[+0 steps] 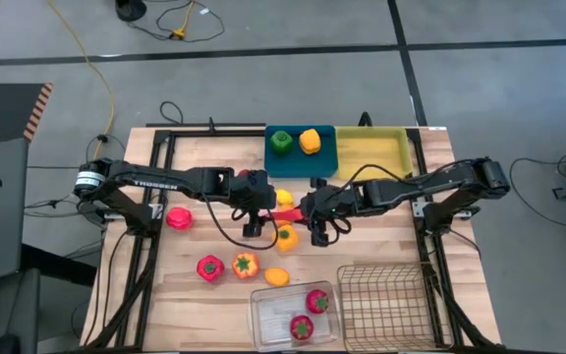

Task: Sort produce into baskets
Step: Put the carrot into the wire basket

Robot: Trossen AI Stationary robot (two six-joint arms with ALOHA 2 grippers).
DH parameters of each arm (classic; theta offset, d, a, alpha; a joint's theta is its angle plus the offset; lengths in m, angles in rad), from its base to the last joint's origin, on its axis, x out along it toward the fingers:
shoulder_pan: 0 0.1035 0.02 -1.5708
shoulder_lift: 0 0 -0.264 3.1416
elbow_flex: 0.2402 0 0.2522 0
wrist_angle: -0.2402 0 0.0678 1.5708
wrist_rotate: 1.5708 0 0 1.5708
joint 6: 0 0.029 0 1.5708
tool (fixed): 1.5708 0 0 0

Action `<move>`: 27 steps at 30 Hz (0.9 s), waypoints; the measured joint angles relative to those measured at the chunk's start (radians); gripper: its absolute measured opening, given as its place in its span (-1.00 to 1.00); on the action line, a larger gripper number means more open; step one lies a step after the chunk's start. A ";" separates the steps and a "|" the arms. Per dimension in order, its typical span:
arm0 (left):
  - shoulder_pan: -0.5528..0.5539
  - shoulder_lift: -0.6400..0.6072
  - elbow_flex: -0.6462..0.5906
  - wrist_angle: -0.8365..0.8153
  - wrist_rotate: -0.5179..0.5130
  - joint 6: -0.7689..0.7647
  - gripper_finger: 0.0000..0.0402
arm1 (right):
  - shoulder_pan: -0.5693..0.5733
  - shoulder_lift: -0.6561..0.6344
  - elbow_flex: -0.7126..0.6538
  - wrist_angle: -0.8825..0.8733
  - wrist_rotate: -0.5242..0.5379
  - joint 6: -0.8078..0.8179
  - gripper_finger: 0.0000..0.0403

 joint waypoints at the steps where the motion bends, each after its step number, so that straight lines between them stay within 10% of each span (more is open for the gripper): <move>1: 0.000 0.000 0.000 -0.001 0.000 0.003 0.24 | 0.000 0.000 0.013 -0.017 0.000 0.002 -0.09; 27: 0.000 0.000 0.000 -0.043 0.001 0.014 0.24 | 0.335 -0.003 0.435 -0.776 -0.128 0.527 -0.09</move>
